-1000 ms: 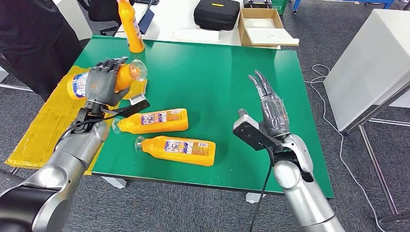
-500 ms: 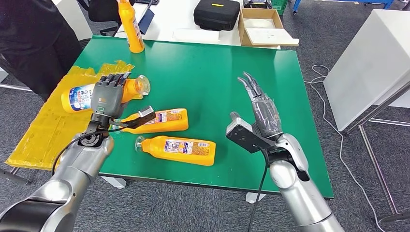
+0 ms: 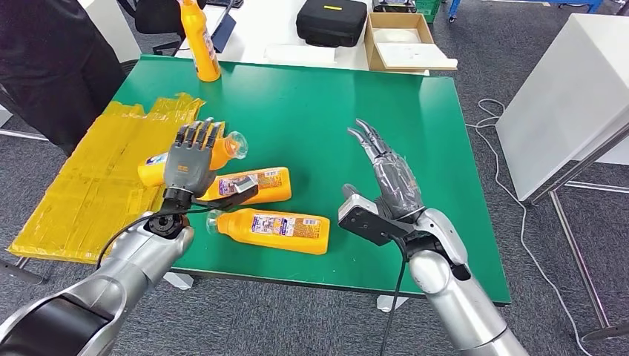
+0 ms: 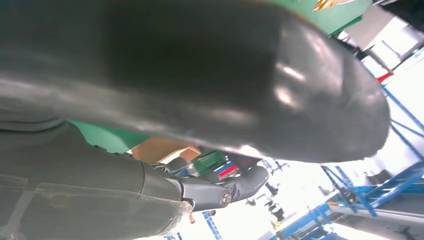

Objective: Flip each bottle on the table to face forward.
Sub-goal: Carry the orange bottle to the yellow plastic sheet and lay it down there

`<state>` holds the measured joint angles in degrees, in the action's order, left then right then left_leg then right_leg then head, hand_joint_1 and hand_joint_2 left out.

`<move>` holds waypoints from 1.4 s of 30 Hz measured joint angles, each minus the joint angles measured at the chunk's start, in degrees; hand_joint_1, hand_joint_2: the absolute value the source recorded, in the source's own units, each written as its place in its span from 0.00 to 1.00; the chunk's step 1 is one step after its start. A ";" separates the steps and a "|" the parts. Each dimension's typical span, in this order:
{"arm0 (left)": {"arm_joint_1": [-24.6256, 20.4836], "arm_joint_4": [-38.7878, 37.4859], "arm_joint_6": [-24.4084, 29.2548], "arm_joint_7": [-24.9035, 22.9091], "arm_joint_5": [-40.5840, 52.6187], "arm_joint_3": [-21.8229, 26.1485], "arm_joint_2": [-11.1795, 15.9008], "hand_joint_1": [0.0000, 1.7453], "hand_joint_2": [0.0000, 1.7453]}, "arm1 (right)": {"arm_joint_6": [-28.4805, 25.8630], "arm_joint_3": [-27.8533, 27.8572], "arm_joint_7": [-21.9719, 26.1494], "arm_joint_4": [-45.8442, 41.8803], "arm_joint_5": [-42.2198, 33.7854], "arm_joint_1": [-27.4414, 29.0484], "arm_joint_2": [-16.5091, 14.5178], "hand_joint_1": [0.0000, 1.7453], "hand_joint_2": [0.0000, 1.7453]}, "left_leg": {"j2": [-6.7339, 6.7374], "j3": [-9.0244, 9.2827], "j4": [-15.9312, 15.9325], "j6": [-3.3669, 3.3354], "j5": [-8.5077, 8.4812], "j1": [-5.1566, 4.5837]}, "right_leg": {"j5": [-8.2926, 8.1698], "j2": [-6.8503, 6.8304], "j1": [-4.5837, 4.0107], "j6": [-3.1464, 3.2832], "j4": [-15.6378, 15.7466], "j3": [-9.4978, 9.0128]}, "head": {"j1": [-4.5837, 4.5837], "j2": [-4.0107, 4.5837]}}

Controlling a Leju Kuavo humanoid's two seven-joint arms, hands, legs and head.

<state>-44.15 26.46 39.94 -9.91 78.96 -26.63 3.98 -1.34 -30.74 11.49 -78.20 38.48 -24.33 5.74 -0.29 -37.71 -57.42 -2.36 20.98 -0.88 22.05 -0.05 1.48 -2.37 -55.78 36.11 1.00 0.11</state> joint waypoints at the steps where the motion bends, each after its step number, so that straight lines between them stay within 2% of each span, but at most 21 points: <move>1: -0.63 -1.04 0.00 -1.00 -2.40 -3.44 0.41 0.00 1.00 | 0.10 -0.30 0.11 0.02 -0.05 -0.17 0.01 0.00 0.00 | -0.01 0.00 0.00 0.00 0.00 0.00 | 0.00 -0.01 0.00 0.00 0.00 -0.01 | 0.00 0.00; 4: -1.77 -4.34 0.01 -2.05 -2.53 -10.64 1.27 0.00 1.00 | 0.54 -1.15 0.42 0.14 -0.10 -0.88 -0.14 0.00 0.00 | -0.02 0.01 0.01 0.00 0.00 0.01 | 0.00 -0.02 -0.01 0.00 -0.02 -0.03 | -0.01 0.00; 9: -2.45 -7.97 -0.56 -3.16 -1.30 -14.35 1.39 0.00 1.00 | 0.78 -2.10 0.29 0.19 0.23 -1.33 -0.59 0.00 0.00 | -0.03 0.01 0.01 0.00 0.00 0.00 | 0.00 -0.02 0.01 0.00 -0.01 -0.03 | -0.02 0.00; 15: -3.27 -9.74 -1.66 -4.18 -2.99 -14.33 1.41 0.00 1.00 | 0.86 -2.65 -0.95 -0.41 2.46 -0.29 -1.22 0.00 0.00 | -0.02 0.01 0.01 0.00 0.00 0.00 | 0.00 -0.01 0.01 0.00 0.00 -0.03 | -0.01 0.00; 19: -2.71 -8.19 -0.18 0.41 -8.29 -9.66 1.42 0.00 1.00 | 1.16 -2.62 -1.65 -0.48 3.54 -0.18 -2.01 0.00 0.00 | -0.01 0.03 0.01 0.01 -0.01 0.02 | 0.00 -0.01 -0.01 0.00 -0.01 -0.02 | 0.00 0.00; 23: -2.23 -5.89 0.04 3.64 -10.44 -4.27 1.41 0.00 0.00 | 1.19 -2.57 -1.98 -0.48 3.85 -0.18 -2.49 0.00 0.00 | -0.01 0.04 0.01 0.01 -0.01 0.03 | 0.00 -0.01 -0.01 0.01 -0.01 -0.02 | -0.01 0.00; 25: -1.73 -4.20 0.07 9.80 -13.05 -0.77 1.19 0.00 0.00 | 1.19 -2.52 -2.27 -0.48 4.13 -0.13 -2.58 0.00 0.00 | -0.01 0.04 0.00 0.01 -0.02 0.03 | 0.00 -0.01 0.00 0.01 -0.01 0.00 | -0.01 0.00; 27: -1.49 -2.39 0.03 22.48 -19.56 6.33 0.37 0.00 0.00 | 1.19 -2.44 -2.51 -0.48 4.43 0.12 -2.52 0.00 0.00 | -0.03 0.03 0.00 0.00 -0.03 0.02 | 0.00 -0.02 0.00 0.01 0.00 0.01 | -0.02 0.00; 29: -2.27 -1.73 -1.22 36.51 -29.95 15.96 -0.77 0.00 0.00 | 1.19 -2.41 -2.43 -0.48 4.34 0.55 -2.34 0.00 0.00 | -0.02 0.01 -0.01 -0.02 -0.04 0.02 | -0.01 -0.01 0.00 0.01 -0.01 0.01 | -0.04 0.00; 30: -2.88 -1.56 -2.91 41.95 -35.97 20.69 -1.19 0.00 0.00 | 1.17 -2.42 -2.22 -0.48 4.07 0.83 -2.15 0.00 0.25 | 0.01 0.01 0.00 -0.02 -0.03 0.01 | -0.02 0.01 0.01 0.01 0.00 0.01 | -0.03 0.00; 31: -3.41 -1.08 -5.17 45.48 -41.65 24.73 -1.48 0.00 0.00 | 1.15 -2.42 -1.93 -0.48 3.76 1.16 -1.93 0.00 0.50 | 0.05 0.03 0.00 -0.02 -0.03 -0.01 | -0.03 0.04 0.01 0.02 0.00 0.02 | -0.01 0.00; 33: -3.92 1.12 -11.55 48.86 -53.20 31.23 -1.75 0.00 0.00 | 1.09 -2.43 -1.51 -0.54 3.34 2.14 -1.25 0.00 1.00 | 0.10 0.06 0.00 -0.02 -0.02 -0.01 | -0.03 0.08 0.01 0.03 0.01 0.03 | 0.00 0.00; 35: -3.94 4.22 -18.53 49.63 -63.67 35.78 -1.85 0.00 0.00 | 1.05 -2.45 -2.03 -0.88 3.62 3.58 -0.45 0.00 1.00 | 0.05 0.06 0.00 -0.02 -0.03 0.01 | -0.02 0.04 0.00 0.03 0.02 0.03 | -0.01 0.00; 37: -3.88 6.56 -22.83 49.87 -70.07 38.25 -1.79 0.00 0.00 | 1.02 -2.48 -2.94 -1.44 4.13 5.06 0.23 0.00 1.00 | -0.04 0.04 0.00 -0.02 -0.03 0.04 | -0.01 -0.02 -0.02 0.04 0.01 0.01 | -0.01 0.00; 42: -3.65 10.68 -26.06 50.06 -77.86 40.10 -1.42 0.00 0.00 | 3.08 -2.74 -6.91 -2.69 6.64 8.05 1.65 0.00 1.00 | -0.03 0.01 0.02 -0.02 -0.03 0.05 | -0.01 -0.02 -0.02 0.04 0.00 0.00 | -0.01 0.00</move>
<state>-47.80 37.14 13.87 40.15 1.10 13.47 2.56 1.73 -33.48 4.58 -80.90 45.12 -16.28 7.38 -0.33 -37.70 -57.40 -2.38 20.95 -0.84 22.05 -0.07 1.46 -2.32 -55.78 36.11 0.99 0.11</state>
